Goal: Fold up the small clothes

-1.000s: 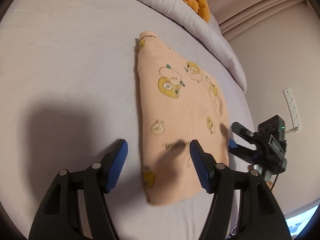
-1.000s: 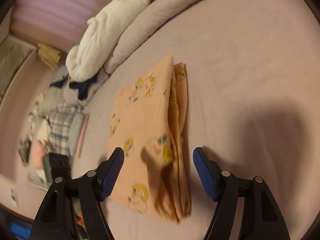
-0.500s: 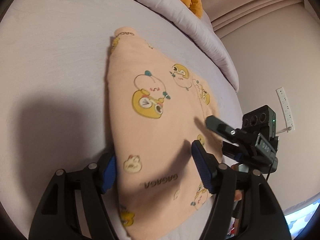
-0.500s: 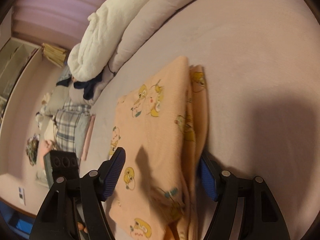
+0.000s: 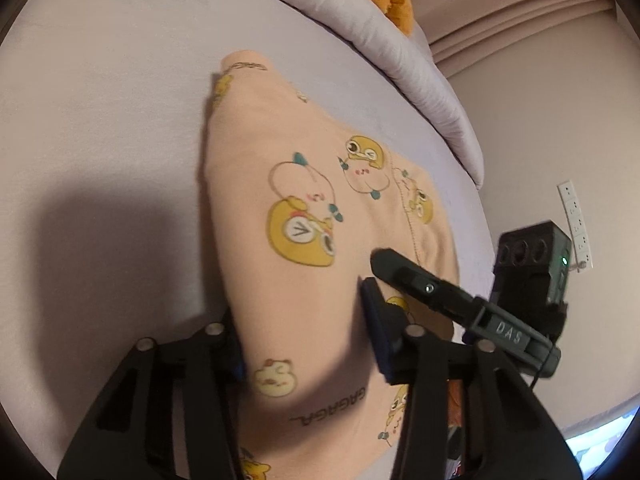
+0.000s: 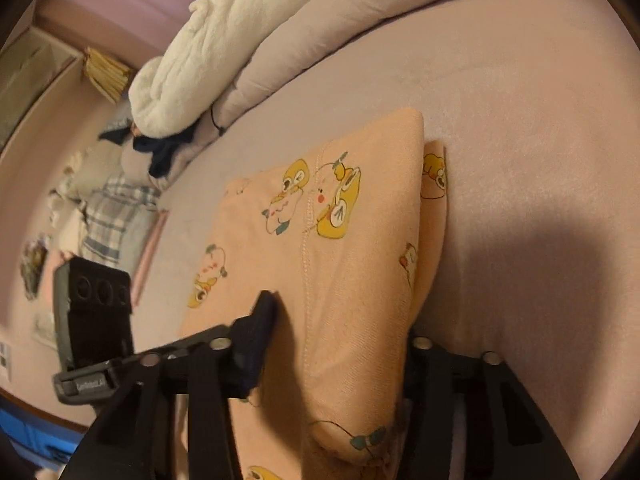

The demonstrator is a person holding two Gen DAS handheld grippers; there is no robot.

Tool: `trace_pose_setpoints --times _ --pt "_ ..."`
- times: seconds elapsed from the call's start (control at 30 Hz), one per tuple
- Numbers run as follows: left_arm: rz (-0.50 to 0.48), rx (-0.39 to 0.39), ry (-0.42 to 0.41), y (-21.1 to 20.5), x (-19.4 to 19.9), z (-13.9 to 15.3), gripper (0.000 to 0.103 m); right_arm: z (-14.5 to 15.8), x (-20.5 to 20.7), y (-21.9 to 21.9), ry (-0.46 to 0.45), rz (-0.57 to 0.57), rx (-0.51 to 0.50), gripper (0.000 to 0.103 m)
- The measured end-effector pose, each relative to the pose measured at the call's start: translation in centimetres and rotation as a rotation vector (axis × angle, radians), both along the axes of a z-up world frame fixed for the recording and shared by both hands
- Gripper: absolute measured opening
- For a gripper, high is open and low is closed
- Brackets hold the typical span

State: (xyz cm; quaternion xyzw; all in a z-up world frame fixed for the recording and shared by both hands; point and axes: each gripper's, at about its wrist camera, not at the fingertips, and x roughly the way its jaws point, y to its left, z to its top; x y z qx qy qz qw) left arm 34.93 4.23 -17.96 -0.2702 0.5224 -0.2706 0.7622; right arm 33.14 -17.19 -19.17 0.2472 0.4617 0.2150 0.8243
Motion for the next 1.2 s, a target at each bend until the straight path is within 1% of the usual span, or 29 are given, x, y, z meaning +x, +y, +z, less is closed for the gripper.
trace_pose_setpoints --times 0.1,0.17,0.27,0.43,0.6,0.87,1.07,1.2 --pt "0.005 0.043 -0.022 -0.3 -0.4 0.3 0.04 0.5 -0.6 0.5 -0.026 0.003 -0.061 0.032" --pt "0.005 0.069 -0.039 -0.5 -0.8 0.6 0.037 1.2 -1.3 1.2 -0.064 0.001 -0.128 0.027" --pt "0.0 0.09 -0.054 -0.5 -1.4 0.9 0.036 2.1 -2.2 2.1 -0.108 -0.001 -0.196 0.025" --pt "-0.01 0.112 -0.064 0.2 -3.0 1.1 0.035 3.1 -3.6 3.4 -0.154 0.01 -0.27 0.025" --pt "-0.022 0.134 -0.082 0.7 -5.4 1.5 0.033 3.5 -5.2 4.1 -0.158 0.03 -0.288 0.025" --pt "-0.036 0.18 -0.107 0.8 -9.6 2.3 0.032 4.2 -9.1 6.0 -0.176 0.072 -0.316 0.025" --pt "-0.025 0.175 -0.099 1.7 -12.4 2.2 0.032 4.4 -11.8 7.3 -0.19 0.096 -0.327 0.025" --pt "-0.023 0.175 -0.101 2.1 -13.4 2.1 0.032 4.5 -13.4 7.4 -0.189 0.112 -0.327 0.025"
